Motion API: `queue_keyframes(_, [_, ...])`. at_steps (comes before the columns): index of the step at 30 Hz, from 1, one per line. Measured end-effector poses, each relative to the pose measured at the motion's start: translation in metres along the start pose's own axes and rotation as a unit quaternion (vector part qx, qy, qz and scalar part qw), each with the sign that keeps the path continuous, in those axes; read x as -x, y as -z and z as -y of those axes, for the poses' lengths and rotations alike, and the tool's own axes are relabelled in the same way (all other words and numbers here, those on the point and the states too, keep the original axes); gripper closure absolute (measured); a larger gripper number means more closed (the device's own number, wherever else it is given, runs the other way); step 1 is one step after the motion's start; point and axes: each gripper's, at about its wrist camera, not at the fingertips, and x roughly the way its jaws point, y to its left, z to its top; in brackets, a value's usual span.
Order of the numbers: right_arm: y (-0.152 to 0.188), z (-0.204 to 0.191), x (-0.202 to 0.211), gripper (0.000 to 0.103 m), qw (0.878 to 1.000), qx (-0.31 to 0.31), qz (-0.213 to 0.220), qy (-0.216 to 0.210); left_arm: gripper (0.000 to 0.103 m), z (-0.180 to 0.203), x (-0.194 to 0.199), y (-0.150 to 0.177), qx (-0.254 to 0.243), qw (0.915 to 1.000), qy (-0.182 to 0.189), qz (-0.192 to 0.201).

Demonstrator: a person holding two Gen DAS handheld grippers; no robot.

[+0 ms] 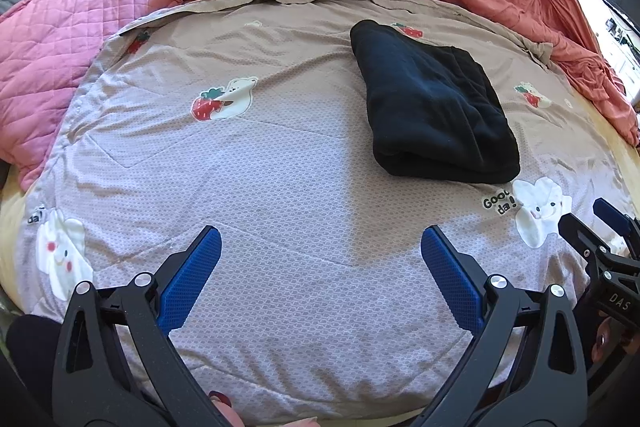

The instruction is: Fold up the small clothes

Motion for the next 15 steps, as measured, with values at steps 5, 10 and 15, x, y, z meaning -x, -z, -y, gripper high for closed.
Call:
queue_keyframes(5, [-0.001,0.001,0.001,0.004,1.0,-0.001,0.001,0.001,0.009,-0.001,-0.001,0.001,0.003,0.9999,-0.009,-0.003])
queue_keyframes(10, [-0.004,0.006,0.006,0.004,1.0,-0.01,0.01,0.004,0.009,-0.002,-0.004,0.001,0.007,0.9998,-0.015,-0.009])
queue_keyframes(15, [-0.014,0.024,0.023,0.004,0.998,-0.046,0.033,0.009,0.009,-0.018,-0.01,-0.003,0.023,0.9984,-0.049,-0.016])
